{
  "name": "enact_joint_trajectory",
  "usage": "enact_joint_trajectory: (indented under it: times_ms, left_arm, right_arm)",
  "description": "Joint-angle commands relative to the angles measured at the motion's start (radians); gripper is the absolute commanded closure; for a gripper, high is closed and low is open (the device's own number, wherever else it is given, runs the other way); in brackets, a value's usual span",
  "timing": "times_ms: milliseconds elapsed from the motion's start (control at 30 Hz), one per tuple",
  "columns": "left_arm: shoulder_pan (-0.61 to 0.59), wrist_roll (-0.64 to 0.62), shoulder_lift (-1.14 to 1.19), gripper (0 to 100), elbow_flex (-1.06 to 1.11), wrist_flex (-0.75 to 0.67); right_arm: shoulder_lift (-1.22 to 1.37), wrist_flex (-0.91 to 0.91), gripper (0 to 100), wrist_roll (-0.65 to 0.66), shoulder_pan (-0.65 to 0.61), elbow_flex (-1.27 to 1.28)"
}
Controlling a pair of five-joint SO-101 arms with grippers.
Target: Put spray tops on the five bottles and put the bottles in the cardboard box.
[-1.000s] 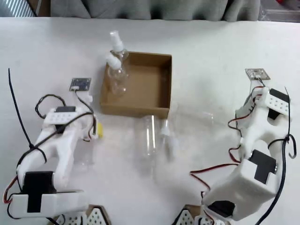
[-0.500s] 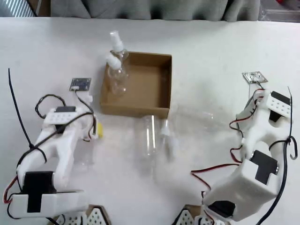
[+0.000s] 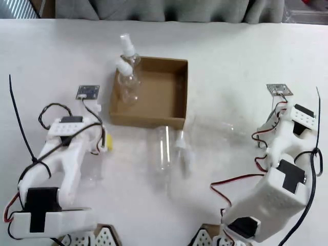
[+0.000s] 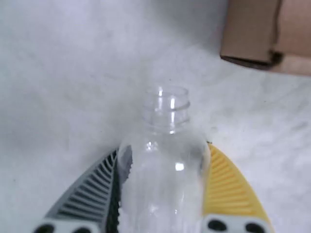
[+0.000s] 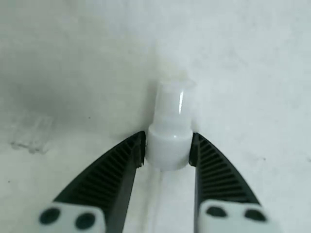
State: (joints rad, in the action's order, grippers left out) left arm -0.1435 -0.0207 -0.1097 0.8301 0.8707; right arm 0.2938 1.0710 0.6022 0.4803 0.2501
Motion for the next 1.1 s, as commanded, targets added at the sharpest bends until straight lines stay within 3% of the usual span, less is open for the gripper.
enact_joint_trajectory:
  times_ms: [0,400,700,867,1067]
  left_arm:
    - [-0.005,-0.011,-0.007,98,-0.049,-0.015]
    - [-0.005,-0.011,-0.007,98,-0.049,-0.015]
    - [-0.005,-0.011,-0.007,98,-0.049,-0.015]
    - [-0.005,-0.011,-0.007,98,-0.049,-0.015]
    - [-0.005,-0.011,-0.007,98,-0.049,-0.015]
  right_arm:
    - [-0.005,-0.015,86.5,-0.043,0.005,-0.012]
    - [-0.005,0.082,86.5,-0.158,0.004,-0.132]
    - [0.007,0.148,86.2,-0.149,-0.012,-0.193]
    - [0.058,0.171,76.8,-0.098,-0.015,-0.199]
    - [0.081,0.17,83.4,-0.086,-0.016,-0.203]
